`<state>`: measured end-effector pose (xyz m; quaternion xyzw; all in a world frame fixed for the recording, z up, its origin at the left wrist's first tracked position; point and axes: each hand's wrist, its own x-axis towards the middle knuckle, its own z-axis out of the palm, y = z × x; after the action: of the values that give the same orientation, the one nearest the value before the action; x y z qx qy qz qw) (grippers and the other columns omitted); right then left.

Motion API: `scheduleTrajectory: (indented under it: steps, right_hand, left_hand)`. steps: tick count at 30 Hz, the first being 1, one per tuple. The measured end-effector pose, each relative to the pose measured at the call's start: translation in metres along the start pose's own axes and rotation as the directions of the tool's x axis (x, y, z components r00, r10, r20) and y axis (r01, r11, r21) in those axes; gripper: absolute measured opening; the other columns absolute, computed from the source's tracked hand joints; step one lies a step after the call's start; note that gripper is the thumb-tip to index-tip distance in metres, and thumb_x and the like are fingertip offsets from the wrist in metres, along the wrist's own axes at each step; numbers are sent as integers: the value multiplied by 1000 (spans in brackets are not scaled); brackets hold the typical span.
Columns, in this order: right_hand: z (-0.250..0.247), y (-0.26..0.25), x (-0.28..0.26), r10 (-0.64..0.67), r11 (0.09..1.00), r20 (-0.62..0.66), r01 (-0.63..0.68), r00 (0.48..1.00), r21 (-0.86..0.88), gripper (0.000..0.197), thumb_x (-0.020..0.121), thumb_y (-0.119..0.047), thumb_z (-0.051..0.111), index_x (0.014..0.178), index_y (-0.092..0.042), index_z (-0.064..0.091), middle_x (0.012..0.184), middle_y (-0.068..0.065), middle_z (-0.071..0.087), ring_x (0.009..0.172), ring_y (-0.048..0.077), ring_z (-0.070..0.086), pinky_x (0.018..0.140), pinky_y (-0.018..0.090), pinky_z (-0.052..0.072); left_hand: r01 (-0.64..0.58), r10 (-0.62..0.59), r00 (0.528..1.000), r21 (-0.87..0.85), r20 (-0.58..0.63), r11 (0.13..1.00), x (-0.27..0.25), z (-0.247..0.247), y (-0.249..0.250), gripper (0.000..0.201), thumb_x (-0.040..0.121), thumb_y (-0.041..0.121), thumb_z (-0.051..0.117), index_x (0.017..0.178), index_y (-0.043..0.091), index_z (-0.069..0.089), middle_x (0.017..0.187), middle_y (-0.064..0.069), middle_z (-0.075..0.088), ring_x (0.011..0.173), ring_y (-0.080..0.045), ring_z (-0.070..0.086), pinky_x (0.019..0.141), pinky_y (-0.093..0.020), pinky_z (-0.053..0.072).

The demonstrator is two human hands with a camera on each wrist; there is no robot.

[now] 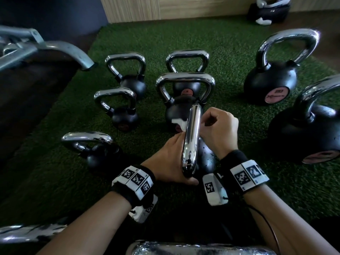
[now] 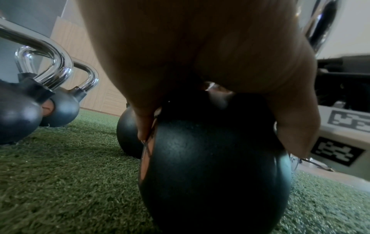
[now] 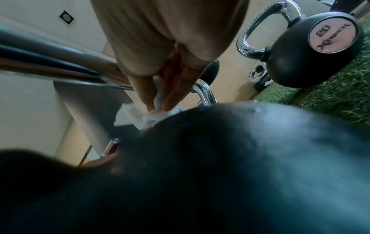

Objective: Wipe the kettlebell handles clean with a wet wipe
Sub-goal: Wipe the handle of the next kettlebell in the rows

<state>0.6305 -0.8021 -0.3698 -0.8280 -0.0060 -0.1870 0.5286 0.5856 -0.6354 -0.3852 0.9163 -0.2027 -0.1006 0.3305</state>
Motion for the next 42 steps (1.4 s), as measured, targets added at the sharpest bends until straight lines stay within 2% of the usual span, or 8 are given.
scheduleTrajectory:
  steps: [6, 10, 14, 17, 19, 23, 29, 42]
  right_hand:
    - [-7, 1, 2, 17, 994, 174, 2, 985, -109, 23, 64, -6, 75, 59, -22, 60, 54, -9, 60, 52, -1, 54, 54, 8, 38]
    - [-34, 6, -8, 157, 961, 411, -235, 898, 147, 27, 75, -3, 84, 92, -20, 73, 72, 7, 70, 60, 14, 65, 57, 27, 54]
    - [-60, -6, -24, 132, 907, 641, -353, 756, 230, 15, 86, -3, 76, 97, -13, 80, 77, 9, 73, 66, 15, 65, 61, 26, 56]
    - [-68, -20, -27, 182, 933, 686, -344, 704, 106, 13, 90, -5, 73, 101, -11, 78, 78, 7, 75, 68, 16, 67, 65, 29, 59]
    - [-70, -32, -25, 192, 939, 715, -337, 672, 64, 12, 92, -7, 72, 103, -7, 77, 78, 8, 74, 70, 16, 67, 65, 27, 59]
    - [-73, -56, -20, 207, 944, 780, -329, 591, -1, 38, 79, -30, 84, 101, 0, 77, 83, 13, 72, 76, 21, 67, 75, 35, 58]
    - [-55, -76, -19, 340, 901, 697, -8, 631, -433, 73, 53, -70, 88, 89, -7, 77, 75, 10, 74, 58, 10, 59, 60, 35, 48]
    - [-65, -92, -22, 336, 840, 564, 31, 754, -542, 21, 59, -36, 91, 70, -22, 81, 53, -7, 66, 44, 0, 53, 45, 16, 42]
  left_hand:
    - [8, -9, 998, 20, 64, 1000, 0, -4, 2, 126, 50, 43, 102, 150, 11, 32, 148, -4, 40, 143, -21, 37, 123, -44, 30]
    - [0, -82, 956, 277, 283, 961, 11, -13, -3, 117, 58, 48, 96, 153, 19, 34, 153, 2, 29, 150, -20, 18, 127, -31, 18]
    - [125, -152, 898, 92, 413, 988, 34, -46, -20, 99, 75, 3, 84, 156, 22, 31, 147, 12, 46, 136, -5, 44, 108, -11, 38]
    - [145, -163, 962, 98, 220, 985, 47, -69, -14, 100, 83, -8, 66, 163, 27, 16, 162, -6, 39, 140, -23, 50, 115, -38, 44]
    - [46, -55, 998, 200, 41, 979, 58, -81, 1, 100, 83, 0, 71, 162, 35, 20, 157, -1, 45, 131, -20, 57, 110, -34, 46]
    - [-156, 127, 984, 248, 128, 956, 77, -95, 31, 78, 78, 14, 74, 144, 48, 50, 137, 5, 63, 122, -14, 60, 106, -34, 49]
    - [-231, 187, 968, 306, 167, 924, 79, -100, 43, 26, 75, 20, 67, 96, 35, 68, 74, 12, 66, 67, 4, 59, 64, -16, 44]
    - [-36, 97, 975, 294, -198, 955, 45, -90, 24, 15, 78, 24, 60, 90, 28, 68, 75, 1, 70, 73, -24, 69, 69, -31, 57]
